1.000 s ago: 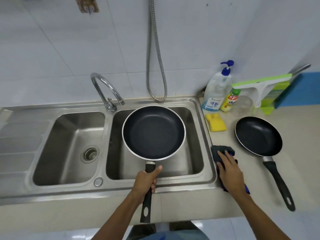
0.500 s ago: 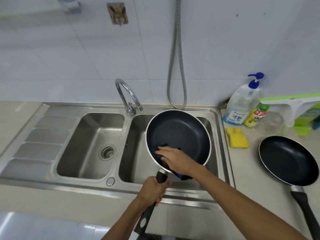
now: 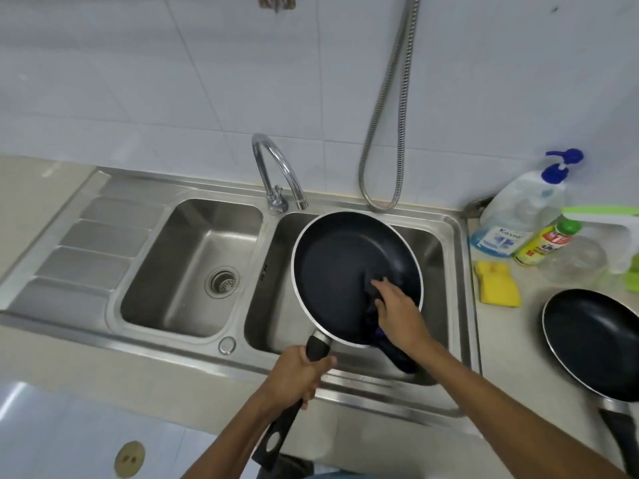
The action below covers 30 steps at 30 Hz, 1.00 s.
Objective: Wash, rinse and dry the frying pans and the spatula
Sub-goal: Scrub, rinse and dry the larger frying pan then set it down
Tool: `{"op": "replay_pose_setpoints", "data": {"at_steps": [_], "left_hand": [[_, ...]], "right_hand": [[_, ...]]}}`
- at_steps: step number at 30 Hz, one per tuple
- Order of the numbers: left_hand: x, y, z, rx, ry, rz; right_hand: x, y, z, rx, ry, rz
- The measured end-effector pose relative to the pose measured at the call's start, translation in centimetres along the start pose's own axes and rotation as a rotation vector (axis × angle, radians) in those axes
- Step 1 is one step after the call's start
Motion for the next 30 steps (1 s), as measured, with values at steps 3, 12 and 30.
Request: {"op": "replay_pose_setpoints", "data": {"at_steps": [3, 12, 30], "left_hand": [[0.8, -0.8, 0.5, -0.029, -0.038, -0.006], [2.9, -1.6, 4.6, -0.103, -0.052, -0.021], [3.5, -1.3, -2.3, 0.044, 0.009, 0.006]], "right_hand": [[-6.0, 2.2, 2.7, -0.07, -0.188, -0.172], [-9.1, -8.1, -3.7, 0.446, -0.626, 0.094], [-3.6, -13.2, -7.1, -0.095, 0.548, -0.112]]}}
Point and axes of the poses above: each hand's wrist, its own y-axis away from the middle knuckle, its own z-axis out of the palm, x = y × z, the point moved 7 cm from there along -y, towards the middle knuckle, and after that the axes turned 15 degrees about -x, right-handed, at the moved point
